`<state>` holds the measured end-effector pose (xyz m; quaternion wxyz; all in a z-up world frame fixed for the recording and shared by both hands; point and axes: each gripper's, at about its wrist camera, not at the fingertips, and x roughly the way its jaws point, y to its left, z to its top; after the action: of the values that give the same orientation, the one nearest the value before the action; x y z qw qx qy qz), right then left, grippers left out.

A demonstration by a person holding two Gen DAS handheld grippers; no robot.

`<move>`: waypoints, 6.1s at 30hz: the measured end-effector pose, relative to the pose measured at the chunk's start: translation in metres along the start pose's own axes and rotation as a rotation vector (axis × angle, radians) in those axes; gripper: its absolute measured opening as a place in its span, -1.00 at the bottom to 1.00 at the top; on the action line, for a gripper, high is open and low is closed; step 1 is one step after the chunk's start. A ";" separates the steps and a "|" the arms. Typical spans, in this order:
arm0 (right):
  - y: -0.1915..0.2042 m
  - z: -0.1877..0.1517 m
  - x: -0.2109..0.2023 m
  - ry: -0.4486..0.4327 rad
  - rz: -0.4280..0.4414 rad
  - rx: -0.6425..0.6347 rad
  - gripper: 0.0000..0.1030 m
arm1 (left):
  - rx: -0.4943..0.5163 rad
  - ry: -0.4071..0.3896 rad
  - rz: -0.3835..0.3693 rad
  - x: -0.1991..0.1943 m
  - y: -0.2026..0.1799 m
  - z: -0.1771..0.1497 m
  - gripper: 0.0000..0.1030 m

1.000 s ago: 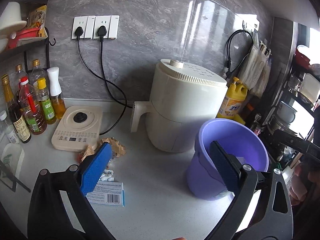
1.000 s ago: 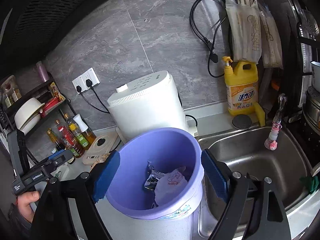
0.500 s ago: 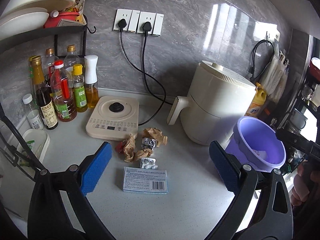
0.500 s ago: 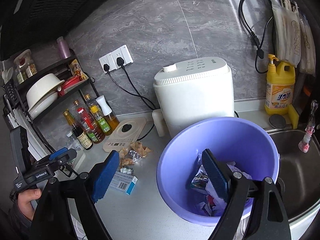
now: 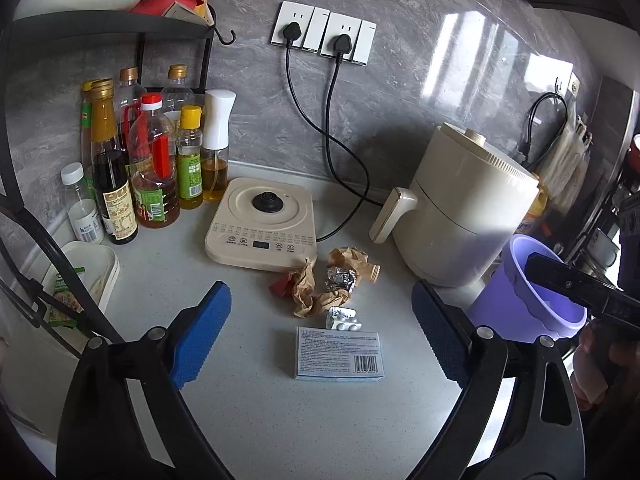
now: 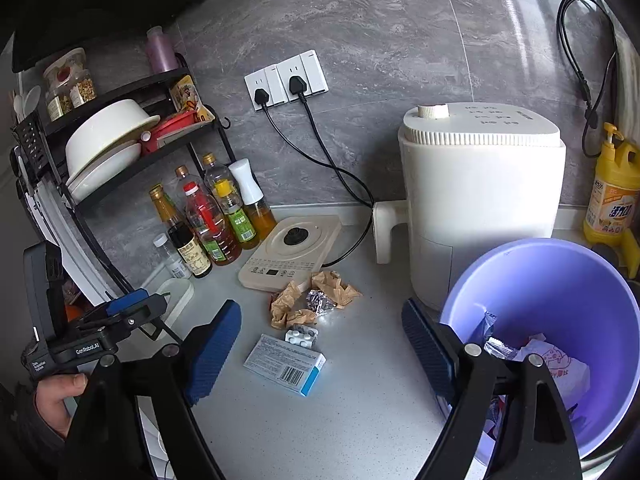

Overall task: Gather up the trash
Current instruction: 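Move both open grippers back to the remaining trash on the counter, then grasp a brown paper wrapper with the left gripper while the right gripper grasps another brown paper, then carry both brown papers over the purple bucket and open both grippers, then move both open grippers back to the red packet and foil ball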

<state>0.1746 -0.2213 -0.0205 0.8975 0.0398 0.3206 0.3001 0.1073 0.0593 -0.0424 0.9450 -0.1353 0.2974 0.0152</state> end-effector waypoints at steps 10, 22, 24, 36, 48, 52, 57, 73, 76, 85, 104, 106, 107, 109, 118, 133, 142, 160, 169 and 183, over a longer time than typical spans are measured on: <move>0.020 0.007 0.074 0.112 0.024 -0.073 0.36 | -0.065 0.077 -0.036 0.053 0.021 0.000 0.17; -0.008 0.006 0.186 0.299 0.003 -0.092 -0.01 | -0.121 0.275 -0.055 0.161 0.035 -0.014 -0.06; -0.014 0.001 0.204 0.322 -0.001 -0.083 -0.10 | -0.115 0.307 -0.058 0.176 0.035 -0.016 -0.11; -0.023 -0.009 0.249 0.358 -0.002 -0.078 -0.18 | -0.110 0.349 -0.048 0.207 0.032 -0.021 -0.69; -0.010 -0.003 0.219 0.297 0.020 -0.144 -0.96 | -0.093 0.187 -0.032 0.139 0.022 0.001 -0.79; -0.003 0.002 0.193 0.258 0.042 -0.154 -0.97 | -0.096 0.138 -0.025 0.108 0.018 0.005 -0.79; 0.009 0.008 0.158 0.207 0.059 -0.165 -0.96 | -0.084 0.086 -0.019 0.071 0.011 0.003 -0.79; 0.030 0.010 0.052 0.052 0.079 -0.208 -0.96 | -0.081 0.000 -0.002 0.010 -0.019 -0.011 -0.79; 0.023 0.018 0.028 0.006 0.054 -0.198 -0.96 | -0.059 0.004 -0.017 0.009 -0.031 -0.013 -0.79; -0.024 0.031 -0.037 -0.112 -0.054 -0.115 -0.96 | -0.002 0.017 -0.097 0.018 -0.077 -0.013 -0.79; -0.139 -0.009 -0.129 -0.192 -0.340 0.088 0.54 | 0.151 0.032 -0.326 0.053 -0.214 0.004 -0.78; -0.148 -0.012 -0.136 -0.196 -0.358 0.098 0.58 | 0.165 0.036 -0.344 0.058 -0.230 0.004 -0.78; -0.153 -0.014 -0.140 -0.197 -0.365 0.103 0.59 | 0.171 0.038 -0.354 0.060 -0.237 0.004 -0.78; -0.163 -0.016 -0.148 -0.202 -0.378 0.112 0.62 | 0.184 0.041 -0.374 0.065 -0.253 0.004 -0.78; -0.200 -0.024 -0.174 -0.212 -0.377 0.148 0.66 | 0.199 0.017 -0.419 0.068 -0.295 -0.004 0.51; -0.221 -0.024 -0.148 -0.159 -0.183 0.129 0.71 | 0.137 0.020 -0.152 0.050 -0.276 -0.009 0.68; -0.199 -0.016 -0.118 -0.100 -0.029 0.063 0.75 | 0.092 0.009 -0.016 0.024 -0.237 -0.015 0.81; -0.079 -0.009 -0.053 -0.031 -0.069 -0.067 0.84 | 0.046 0.034 0.029 0.015 -0.107 -0.016 0.82; -0.013 -0.010 -0.003 0.023 -0.077 -0.101 0.82 | 0.040 0.053 0.047 0.022 -0.044 -0.010 0.82; 0.031 -0.011 0.069 0.119 -0.107 -0.108 0.55 | 0.014 0.115 -0.052 0.085 0.016 0.004 0.76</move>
<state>0.1945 -0.1585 -0.0595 0.8926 -0.0435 0.3584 0.2702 0.1777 0.0714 -0.0917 0.9274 -0.1371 0.3477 -0.0191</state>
